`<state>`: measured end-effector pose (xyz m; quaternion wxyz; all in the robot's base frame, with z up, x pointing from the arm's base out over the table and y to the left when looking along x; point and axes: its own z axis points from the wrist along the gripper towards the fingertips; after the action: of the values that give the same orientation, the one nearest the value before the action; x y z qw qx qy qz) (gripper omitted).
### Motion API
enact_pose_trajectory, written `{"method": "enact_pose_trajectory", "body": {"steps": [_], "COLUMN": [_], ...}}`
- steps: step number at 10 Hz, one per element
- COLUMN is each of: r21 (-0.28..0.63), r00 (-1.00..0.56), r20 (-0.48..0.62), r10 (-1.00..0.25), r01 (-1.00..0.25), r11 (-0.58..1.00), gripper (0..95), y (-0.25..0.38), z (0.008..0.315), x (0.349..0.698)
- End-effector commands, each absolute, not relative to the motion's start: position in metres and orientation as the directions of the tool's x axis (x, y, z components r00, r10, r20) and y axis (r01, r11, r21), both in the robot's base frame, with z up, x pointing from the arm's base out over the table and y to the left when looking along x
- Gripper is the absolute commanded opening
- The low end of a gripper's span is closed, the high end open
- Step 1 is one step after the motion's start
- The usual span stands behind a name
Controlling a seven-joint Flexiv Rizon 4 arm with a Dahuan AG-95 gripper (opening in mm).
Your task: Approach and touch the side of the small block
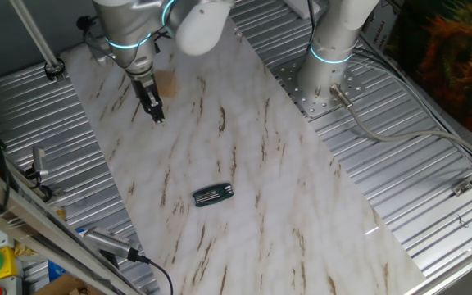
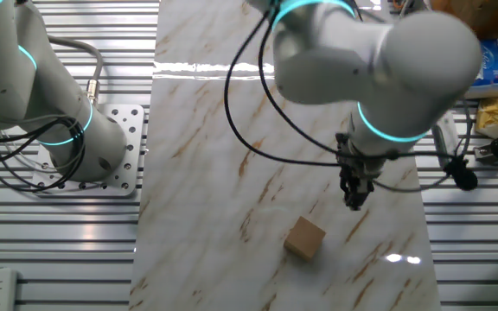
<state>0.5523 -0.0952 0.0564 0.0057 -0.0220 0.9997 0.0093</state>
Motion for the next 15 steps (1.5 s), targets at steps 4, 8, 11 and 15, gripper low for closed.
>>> {"method": "enact_pose_trajectory", "body": {"steps": [4, 8, 11, 15], "r21": [0.050, 0.029, 0.032, 0.038], "r00": [-0.965, -0.964, -0.964, -0.965], "r20": [0.075, 0.093, 0.094, 0.094], "r10": [0.250, 0.250, 0.250, 0.247], "r01": [0.254, 0.254, 0.254, 0.251], "r11": [0.966, 0.967, 0.967, 0.967], "gripper": [76.0, 76.0, 76.0, 76.0], "y": [-0.104, -0.130, -0.131, -0.129], "z": [0.040, 0.040, 0.040, 0.039], "x": [0.552, 0.549, 0.548, 0.548]}}
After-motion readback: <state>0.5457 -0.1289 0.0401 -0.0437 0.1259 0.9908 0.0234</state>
